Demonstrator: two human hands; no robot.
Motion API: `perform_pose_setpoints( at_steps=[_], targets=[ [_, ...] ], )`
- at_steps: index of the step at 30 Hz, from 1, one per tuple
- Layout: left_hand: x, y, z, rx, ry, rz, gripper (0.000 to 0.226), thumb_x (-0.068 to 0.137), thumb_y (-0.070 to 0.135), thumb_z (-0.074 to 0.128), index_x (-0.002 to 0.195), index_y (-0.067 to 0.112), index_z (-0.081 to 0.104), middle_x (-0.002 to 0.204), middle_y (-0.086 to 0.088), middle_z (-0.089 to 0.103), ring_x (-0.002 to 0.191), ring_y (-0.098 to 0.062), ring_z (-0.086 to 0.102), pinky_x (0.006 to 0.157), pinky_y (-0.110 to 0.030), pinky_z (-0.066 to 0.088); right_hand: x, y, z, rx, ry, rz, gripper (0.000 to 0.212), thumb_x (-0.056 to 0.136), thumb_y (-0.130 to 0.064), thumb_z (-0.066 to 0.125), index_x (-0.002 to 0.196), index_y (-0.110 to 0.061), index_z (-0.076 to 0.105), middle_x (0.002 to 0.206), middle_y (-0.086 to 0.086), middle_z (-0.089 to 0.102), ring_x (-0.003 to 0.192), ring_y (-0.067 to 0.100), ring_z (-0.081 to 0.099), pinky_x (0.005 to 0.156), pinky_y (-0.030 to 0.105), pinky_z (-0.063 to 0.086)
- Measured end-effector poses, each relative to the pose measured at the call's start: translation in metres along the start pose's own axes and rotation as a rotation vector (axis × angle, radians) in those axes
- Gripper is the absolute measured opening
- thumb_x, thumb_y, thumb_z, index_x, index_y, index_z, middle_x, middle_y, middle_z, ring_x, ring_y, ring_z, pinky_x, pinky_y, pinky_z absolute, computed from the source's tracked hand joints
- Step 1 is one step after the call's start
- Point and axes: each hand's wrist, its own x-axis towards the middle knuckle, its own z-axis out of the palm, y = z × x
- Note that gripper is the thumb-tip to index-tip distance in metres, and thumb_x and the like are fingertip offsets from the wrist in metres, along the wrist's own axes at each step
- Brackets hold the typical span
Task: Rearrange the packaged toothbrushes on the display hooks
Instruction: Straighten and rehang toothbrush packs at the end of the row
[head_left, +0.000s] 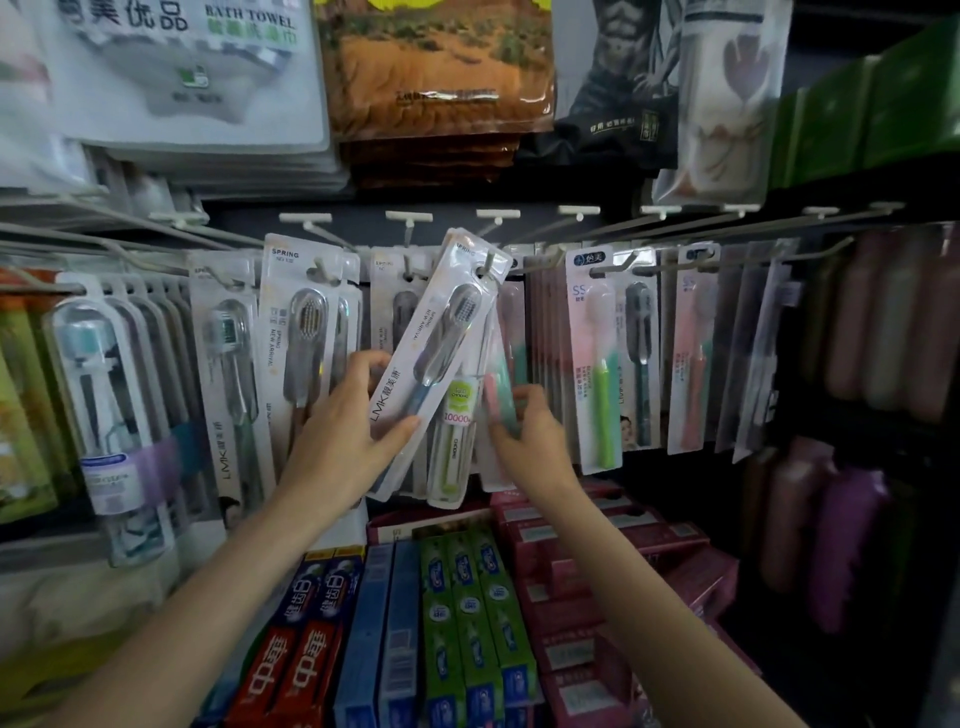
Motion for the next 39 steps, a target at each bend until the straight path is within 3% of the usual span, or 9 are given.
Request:
perform_pose_setpoints(
  at_steps=[5, 8, 11, 15, 20, 29, 33, 36, 39],
  targets=[
    [-0.001, 0.002, 0.004, -0.013, -0.004, -0.012, 0.053, 0.083, 0.024, 0.066, 0.125, 0.015, 0.036, 0.096, 0.012, 0.05, 0.077, -0.01, 0.054, 0.058, -0.016, 0.04, 0.0, -0.001, -0.037, -0.278, 0.107, -0.249, 0.06, 0.087, 0.009, 0.045, 0.141, -0.014, 0.033, 0.132, 0.014, 0.048, 0.096, 0.025, 0.057, 0.079, 0.026, 0.043],
    [-0.001, 0.002, 0.007, -0.033, -0.013, -0.022, 0.052, 0.083, 0.024, 0.066, 0.124, 0.015, 0.035, 0.098, 0.01, 0.051, 0.079, -0.014, 0.058, 0.064, -0.027, 0.046, 0.008, -0.007, -0.058, -0.509, 0.069, -0.337, 0.068, 0.085, 0.013, 0.041, 0.144, -0.019, 0.031, 0.115, 0.012, 0.051, 0.083, 0.026, 0.054, 0.077, 0.034, 0.047],
    [0.0, 0.001, 0.008, -0.024, -0.01, -0.041, 0.051, 0.083, 0.025, 0.065, 0.123, 0.017, 0.034, 0.099, 0.01, 0.051, 0.079, -0.017, 0.059, 0.064, -0.031, 0.047, 0.013, -0.004, -0.066, -0.748, 0.013, -0.374, 0.072, 0.08, 0.012, 0.043, 0.143, -0.021, 0.033, 0.11, 0.011, 0.052, 0.095, 0.034, 0.053, 0.083, 0.043, 0.042],
    [0.001, -0.001, 0.008, -0.005, 0.001, -0.043, 0.052, 0.083, 0.025, 0.065, 0.123, 0.017, 0.034, 0.101, 0.011, 0.05, 0.076, -0.013, 0.056, 0.056, -0.022, 0.04, -0.002, 0.011, -0.078, -0.61, 0.044, -0.319, 0.062, 0.079, 0.007, 0.046, 0.136, -0.018, 0.043, 0.106, 0.012, 0.055, 0.085, 0.031, 0.055, 0.081, 0.045, 0.048],
    [0.003, -0.002, 0.01, -0.011, 0.003, -0.041, 0.051, 0.083, 0.024, 0.065, 0.123, 0.016, 0.034, 0.101, 0.01, 0.051, 0.077, -0.014, 0.057, 0.057, -0.024, 0.042, -0.026, 0.03, -0.096, -0.43, 0.161, -0.156, 0.045, 0.085, -0.005, 0.052, 0.129, -0.015, 0.05, 0.109, 0.009, 0.061, 0.06, 0.013, 0.053, 0.056, 0.027, 0.045],
    [0.001, 0.0, 0.01, -0.011, 0.007, -0.061, 0.051, 0.085, 0.023, 0.064, 0.125, 0.016, 0.033, 0.101, 0.009, 0.051, 0.076, -0.013, 0.055, 0.054, -0.019, 0.037, -0.007, -0.005, -0.07, -0.622, 0.192, -0.28, 0.05, 0.093, -0.007, 0.042, 0.142, -0.014, 0.033, 0.117, 0.014, 0.049, 0.085, 0.036, 0.059, 0.064, 0.039, 0.048],
    [0.001, 0.0, 0.008, -0.017, 0.007, -0.066, 0.05, 0.086, 0.023, 0.062, 0.125, 0.018, 0.032, 0.102, 0.01, 0.051, 0.077, -0.014, 0.056, 0.056, -0.025, 0.042, 0.001, -0.011, -0.05, -0.365, 0.181, -0.186, 0.044, 0.094, -0.005, 0.043, 0.138, -0.01, 0.038, 0.115, 0.017, 0.05, 0.079, 0.029, 0.057, 0.072, 0.029, 0.044],
    [0.0, -0.002, 0.005, -0.012, 0.007, -0.057, 0.05, 0.086, 0.022, 0.062, 0.126, 0.02, 0.033, 0.102, 0.011, 0.051, 0.077, -0.013, 0.058, 0.061, -0.028, 0.048, 0.0, -0.003, -0.036, -0.139, 0.216, -0.098, 0.044, 0.096, -0.009, 0.042, 0.14, -0.011, 0.036, 0.111, 0.017, 0.055, 0.077, 0.019, 0.052, 0.08, 0.035, 0.047],
    [0.0, -0.002, 0.003, -0.006, 0.01, -0.04, 0.05, 0.086, 0.022, 0.062, 0.126, 0.019, 0.033, 0.101, 0.012, 0.051, 0.077, -0.011, 0.059, 0.061, -0.024, 0.049, -0.006, 0.0, -0.03, -0.077, 0.206, -0.02, 0.047, 0.097, -0.012, 0.041, 0.143, -0.009, 0.032, 0.125, 0.014, 0.047, 0.105, 0.021, 0.052, 0.093, 0.021, 0.035]
  ],
)
